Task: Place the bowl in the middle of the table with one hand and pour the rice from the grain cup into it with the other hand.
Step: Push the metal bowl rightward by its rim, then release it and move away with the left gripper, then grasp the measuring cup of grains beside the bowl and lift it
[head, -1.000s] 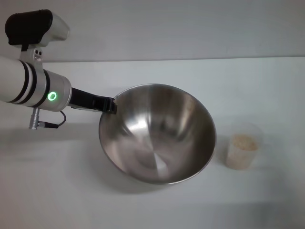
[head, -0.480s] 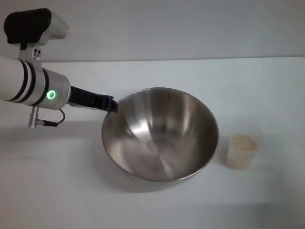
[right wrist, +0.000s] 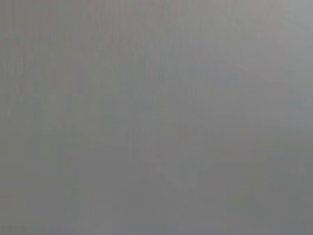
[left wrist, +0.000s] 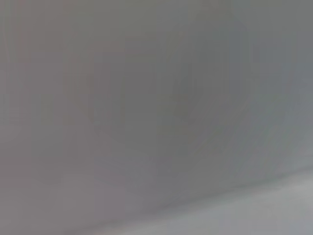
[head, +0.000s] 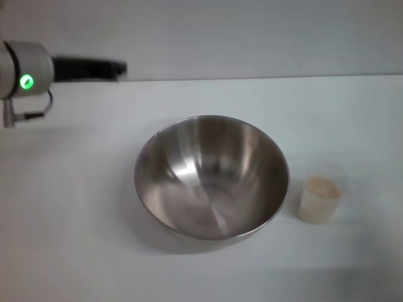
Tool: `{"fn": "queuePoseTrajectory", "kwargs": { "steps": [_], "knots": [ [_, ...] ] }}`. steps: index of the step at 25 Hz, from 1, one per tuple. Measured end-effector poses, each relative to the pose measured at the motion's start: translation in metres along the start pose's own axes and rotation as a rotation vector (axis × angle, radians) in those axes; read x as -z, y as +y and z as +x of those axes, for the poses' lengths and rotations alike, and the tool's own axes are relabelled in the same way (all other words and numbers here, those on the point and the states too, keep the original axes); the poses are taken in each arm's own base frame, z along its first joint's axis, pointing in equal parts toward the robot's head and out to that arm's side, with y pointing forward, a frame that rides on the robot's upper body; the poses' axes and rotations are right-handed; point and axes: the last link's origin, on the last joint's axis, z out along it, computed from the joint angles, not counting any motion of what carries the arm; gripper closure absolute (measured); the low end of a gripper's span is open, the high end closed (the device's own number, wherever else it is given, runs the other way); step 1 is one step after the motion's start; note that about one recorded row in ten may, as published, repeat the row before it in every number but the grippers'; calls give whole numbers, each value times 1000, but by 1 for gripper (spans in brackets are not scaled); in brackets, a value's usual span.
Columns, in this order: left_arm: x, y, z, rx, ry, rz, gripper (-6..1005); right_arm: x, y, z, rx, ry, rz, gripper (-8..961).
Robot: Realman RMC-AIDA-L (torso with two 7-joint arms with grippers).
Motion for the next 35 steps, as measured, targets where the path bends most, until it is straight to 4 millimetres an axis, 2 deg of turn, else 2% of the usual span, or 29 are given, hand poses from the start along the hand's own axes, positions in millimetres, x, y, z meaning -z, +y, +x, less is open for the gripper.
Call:
{"fn": "queuePoseTrajectory", "kwargs": {
  "steps": [1, 5, 6, 8, 9, 10, 12, 13, 15, 16, 18, 19, 20, 21, 22, 24, 25, 26, 27, 31, 32, 33, 35],
  "knots": [
    [0, 0, 0, 0, 0, 0, 807, 0, 0, 0, 0, 0, 0, 423],
    [14, -14, 9, -85, 280, 152, 808, -1, -1, 0, 1, -2, 5, 422],
    [14, -14, 9, -85, 280, 152, 808, -1, -1, 0, 1, -2, 5, 422],
    [23, -29, 5, -109, 465, 287, 808, -1, 0, 0, 0, -1, 4, 422],
    [28, -35, -6, -110, 578, 368, 808, -2, 0, 0, 0, 0, 4, 422],
    [27, -35, -12, -111, 594, 382, 807, -1, 0, 0, 0, 0, 3, 422],
    [33, -33, -40, -130, 780, 485, 807, -1, 0, 0, 0, 0, 1, 422],
    [33, -33, -40, -130, 780, 485, 807, 0, 0, 0, 1, -1, 0, 422],
    [49, -29, -61, -89, 980, 497, 806, 5, -1, -1, 1, 2, 1, 422],
    [49, -29, -61, -89, 980, 497, 806, 5, -1, -1, 1, 2, 1, 422],
    [57, -27, -70, -38, 1065, 417, 805, 11, -2, -2, 1, -1, 3, 422],
    [57, -27, -70, -38, 1065, 417, 804, 14, -2, -3, 1, -2, 2, 422],
    [61, -31, -83, 28, 1096, 320, 803, 21, -2, -4, -4, -1, -3, 422],
    [61, -31, -83, 28, 1096, 320, 802, 21, -2, -4, -4, -1, -3, 422],
    [64, -37, -92, 74, 1107, 258, 801, 25, -2, -5, -7, 0, -3, 422],
    [64, -37, -92, 74, 1107, 258, 799, 31, -2, -6, -13, 1, 1, 422],
    [67, -43, -103, 118, 1104, 183, 798, 36, -1, -7, -18, 7, -2, 422],
    [67, -43, -103, 118, 1104, 183, 797, 36, -1, -7, -18, 7, -2, 422],
    [64, -51, -121, 121, 1043, 161, 795, 42, 2, -7, -29, 16, -12, 422],
    [64, -55, -133, 113, 1005, 185, 791, 52, 5, -7, -45, 33, -23, 423],
    [64, -60, -146, 91, 959, 221, 790, 61, 9, -8, -57, 49, -34, 423],
    [65, -62, -148, 88, 950, 228, 789, 61, 9, -8, -57, 49, -34, 423],
    [66, -64, -152, 82, 935, 238, 787, 77, 13, -9, -76, 76, -44, 423]
  ]
}}
